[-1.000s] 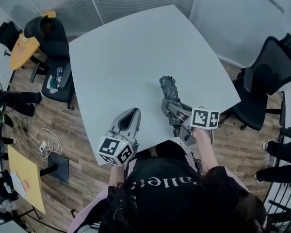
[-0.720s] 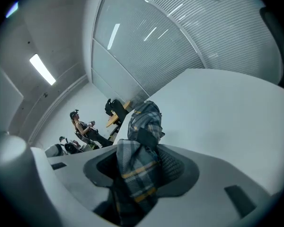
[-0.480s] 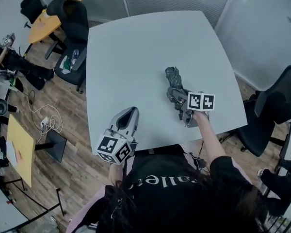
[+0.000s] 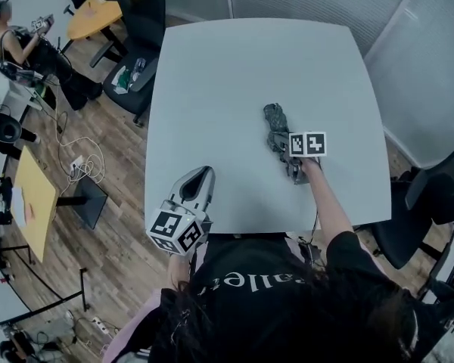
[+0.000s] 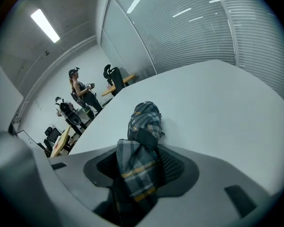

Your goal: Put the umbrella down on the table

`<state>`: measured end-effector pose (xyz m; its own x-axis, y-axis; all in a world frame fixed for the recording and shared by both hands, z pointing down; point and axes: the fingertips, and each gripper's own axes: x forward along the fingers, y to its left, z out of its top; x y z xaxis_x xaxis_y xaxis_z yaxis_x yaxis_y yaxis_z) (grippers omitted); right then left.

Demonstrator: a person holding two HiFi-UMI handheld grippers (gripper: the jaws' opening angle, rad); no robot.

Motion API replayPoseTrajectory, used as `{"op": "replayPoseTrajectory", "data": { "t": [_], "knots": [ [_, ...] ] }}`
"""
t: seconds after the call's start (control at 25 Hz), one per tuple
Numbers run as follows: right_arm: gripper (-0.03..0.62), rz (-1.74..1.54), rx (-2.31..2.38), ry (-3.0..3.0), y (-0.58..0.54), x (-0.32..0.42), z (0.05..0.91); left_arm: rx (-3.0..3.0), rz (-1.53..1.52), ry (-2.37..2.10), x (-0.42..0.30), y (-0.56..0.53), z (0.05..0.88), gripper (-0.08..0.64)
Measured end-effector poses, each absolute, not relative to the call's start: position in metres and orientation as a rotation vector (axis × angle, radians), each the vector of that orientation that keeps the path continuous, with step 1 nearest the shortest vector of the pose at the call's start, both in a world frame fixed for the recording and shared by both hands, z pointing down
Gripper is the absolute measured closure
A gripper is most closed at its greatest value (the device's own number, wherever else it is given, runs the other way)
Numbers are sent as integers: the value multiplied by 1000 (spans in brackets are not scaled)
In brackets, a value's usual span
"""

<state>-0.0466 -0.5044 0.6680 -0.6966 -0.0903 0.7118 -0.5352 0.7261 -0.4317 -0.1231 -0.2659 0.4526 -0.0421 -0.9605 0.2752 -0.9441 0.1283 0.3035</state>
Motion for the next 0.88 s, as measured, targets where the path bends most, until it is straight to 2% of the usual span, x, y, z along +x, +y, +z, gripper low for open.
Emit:
{"op": "replayPoseTrajectory", "data": {
  "t": [0.24, 0.88],
  "knots": [
    [382, 724, 465, -2193, -518, -56, 697, 1789, -45, -2041, -132, -260, 458, 534],
    [331, 807, 609, -2233, -522, -64, 700, 1800, -42, -2013, -152, -244, 463, 534]
  ]
}}
